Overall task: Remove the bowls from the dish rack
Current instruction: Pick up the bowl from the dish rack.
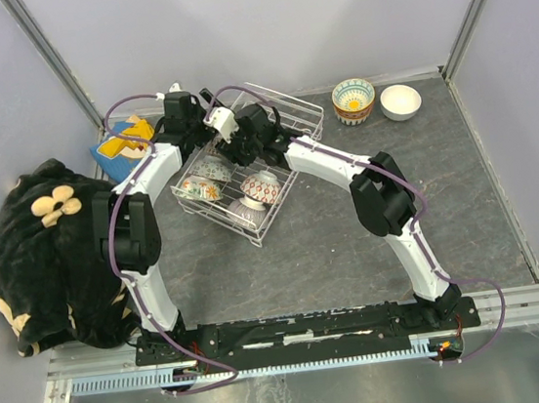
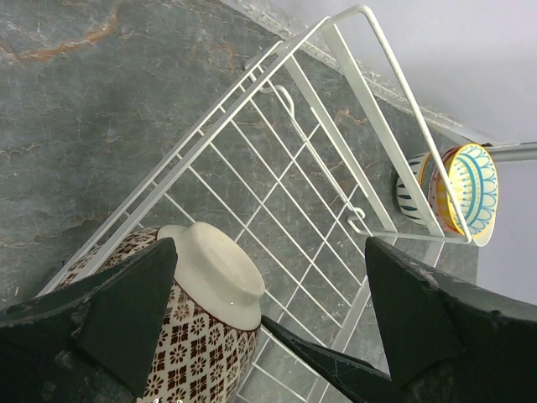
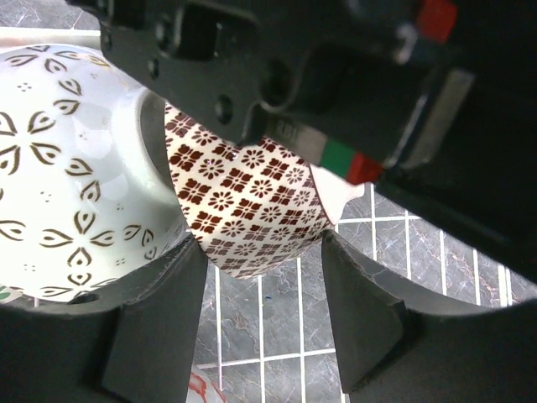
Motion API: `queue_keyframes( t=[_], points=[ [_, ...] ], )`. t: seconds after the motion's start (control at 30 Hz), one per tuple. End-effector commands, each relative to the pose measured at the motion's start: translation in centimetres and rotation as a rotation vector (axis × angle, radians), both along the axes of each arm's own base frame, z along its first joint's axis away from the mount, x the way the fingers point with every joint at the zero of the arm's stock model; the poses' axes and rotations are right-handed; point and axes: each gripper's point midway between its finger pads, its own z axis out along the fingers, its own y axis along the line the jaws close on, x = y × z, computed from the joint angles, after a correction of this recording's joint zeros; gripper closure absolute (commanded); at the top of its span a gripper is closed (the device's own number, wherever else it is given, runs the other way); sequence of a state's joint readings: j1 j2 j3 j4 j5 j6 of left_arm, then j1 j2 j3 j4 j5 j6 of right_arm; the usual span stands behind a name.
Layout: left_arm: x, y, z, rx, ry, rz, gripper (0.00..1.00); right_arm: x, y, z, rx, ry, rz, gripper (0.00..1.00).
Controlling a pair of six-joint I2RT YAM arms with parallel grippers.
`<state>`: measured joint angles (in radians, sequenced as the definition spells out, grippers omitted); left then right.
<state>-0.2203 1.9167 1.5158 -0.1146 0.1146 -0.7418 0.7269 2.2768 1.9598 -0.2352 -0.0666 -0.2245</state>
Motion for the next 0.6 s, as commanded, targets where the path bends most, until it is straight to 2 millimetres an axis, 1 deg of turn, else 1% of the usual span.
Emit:
queue_keyframes(
  t=[0.0, 0.23, 0.57],
  points=[
    [0.3, -1.2, 0.5, -0.005, -0.019, -0.059, 0.01, 1.6, 1.6, 3.9, 0.087, -0.1, -0.013, 0.39],
    [0.6, -1.6, 0.6, -0.014, -0.023, -0.068, 0.01, 2.0, 1.5, 3.8, 0.094, -0.1, -0.027, 0.4],
    [1.1, -2.2, 0.6, -0.027, -0.024, -0.079, 0.01, 3.1, 0.8, 4.1, 0.111, -0.105, -0.062, 0.41]
  ],
)
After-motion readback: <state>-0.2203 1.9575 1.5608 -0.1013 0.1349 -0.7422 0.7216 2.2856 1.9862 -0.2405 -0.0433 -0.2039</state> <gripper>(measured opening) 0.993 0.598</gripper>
